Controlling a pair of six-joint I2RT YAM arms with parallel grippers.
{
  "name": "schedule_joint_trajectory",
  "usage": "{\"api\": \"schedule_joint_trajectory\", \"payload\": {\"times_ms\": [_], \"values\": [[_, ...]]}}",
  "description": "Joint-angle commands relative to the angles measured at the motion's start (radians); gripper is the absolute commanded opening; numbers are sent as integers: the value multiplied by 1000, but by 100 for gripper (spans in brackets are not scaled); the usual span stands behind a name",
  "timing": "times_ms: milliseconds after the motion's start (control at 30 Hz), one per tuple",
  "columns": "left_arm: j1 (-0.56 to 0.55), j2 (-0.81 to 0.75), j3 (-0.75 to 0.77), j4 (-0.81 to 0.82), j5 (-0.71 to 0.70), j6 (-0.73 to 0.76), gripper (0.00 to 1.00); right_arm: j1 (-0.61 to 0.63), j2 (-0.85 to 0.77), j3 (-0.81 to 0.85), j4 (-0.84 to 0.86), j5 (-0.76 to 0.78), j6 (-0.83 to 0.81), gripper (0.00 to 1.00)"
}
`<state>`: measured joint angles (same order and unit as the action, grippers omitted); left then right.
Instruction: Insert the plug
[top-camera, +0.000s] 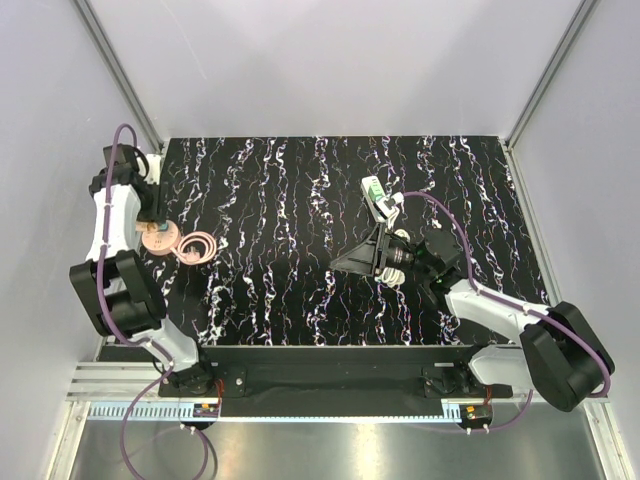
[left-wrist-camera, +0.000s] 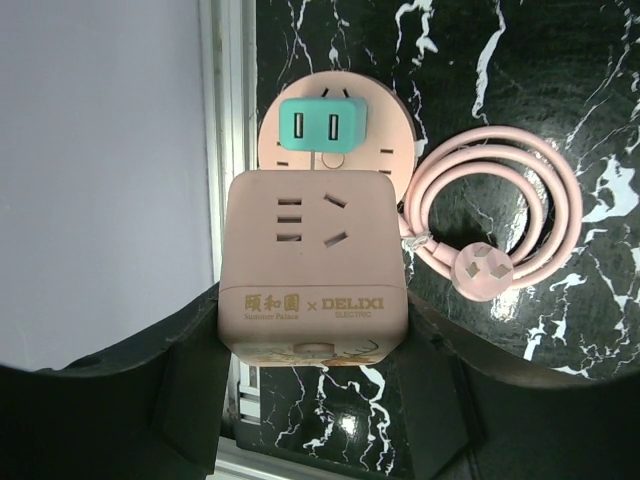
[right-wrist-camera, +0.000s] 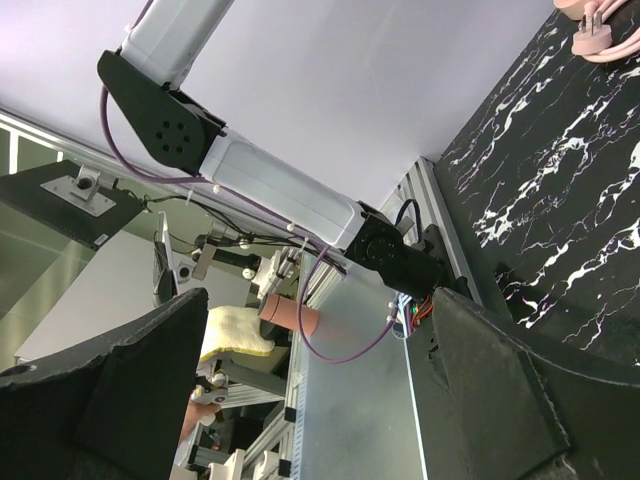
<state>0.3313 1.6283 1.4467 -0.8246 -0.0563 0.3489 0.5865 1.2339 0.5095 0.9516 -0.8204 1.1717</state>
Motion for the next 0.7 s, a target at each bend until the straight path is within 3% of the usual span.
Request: {"api": "schedule_joint_trajectory", "payload": {"times_ms": [0, 167, 367, 667], "values": [[6, 30, 17, -1, -45, 29, 0, -4, 4, -3, 21, 18, 3, 100], [12, 35, -45, 2, -106, 41, 0, -4, 6, -8, 15, 27, 3, 100], [52, 33, -14, -30, 31, 85, 0, -5, -2, -11, 13, 29, 5, 100], [55, 105, 47, -93, 67, 107, 0, -4, -1, -9, 6, 29, 0, 100]]}}
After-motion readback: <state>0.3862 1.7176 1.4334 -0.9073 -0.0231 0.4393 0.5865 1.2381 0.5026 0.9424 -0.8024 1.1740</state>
